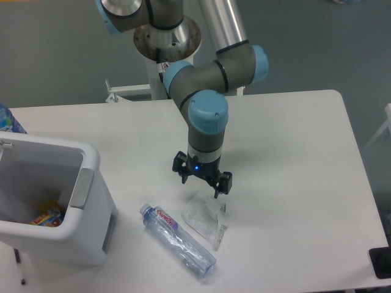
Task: Place the trash in the trash can
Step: 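Move the open gripper over the crumpled clear plastic bag, then lower the gripper, close on the plastic bag and lift it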
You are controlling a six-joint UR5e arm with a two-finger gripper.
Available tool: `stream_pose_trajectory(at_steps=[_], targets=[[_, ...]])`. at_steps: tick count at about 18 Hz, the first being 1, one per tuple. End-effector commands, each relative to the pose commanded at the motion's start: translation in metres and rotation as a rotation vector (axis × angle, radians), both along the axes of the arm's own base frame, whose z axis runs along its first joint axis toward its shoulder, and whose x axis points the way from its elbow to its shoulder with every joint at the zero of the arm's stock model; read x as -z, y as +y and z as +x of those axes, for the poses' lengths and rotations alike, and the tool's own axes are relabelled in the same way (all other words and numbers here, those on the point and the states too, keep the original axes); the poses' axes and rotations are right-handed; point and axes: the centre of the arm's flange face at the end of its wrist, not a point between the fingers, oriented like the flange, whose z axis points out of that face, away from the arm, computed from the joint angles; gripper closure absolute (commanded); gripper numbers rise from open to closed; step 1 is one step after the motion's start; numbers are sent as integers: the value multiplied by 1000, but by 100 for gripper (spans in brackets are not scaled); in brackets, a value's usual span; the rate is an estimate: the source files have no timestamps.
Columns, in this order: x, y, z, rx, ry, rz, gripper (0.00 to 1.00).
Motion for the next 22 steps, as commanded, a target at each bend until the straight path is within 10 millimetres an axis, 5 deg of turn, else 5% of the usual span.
stream_pose_trajectory(at_steps=[2,6,10,14,22], targets=[[3,2,-1,-27,4,-8,3],[2,5,-2,-65,4,0,54],[-6,8,-7,-87,13,16,85],[-12,9,-8,-84,17,29,93],[-29,-1,-22,-107,-24,102,94]])
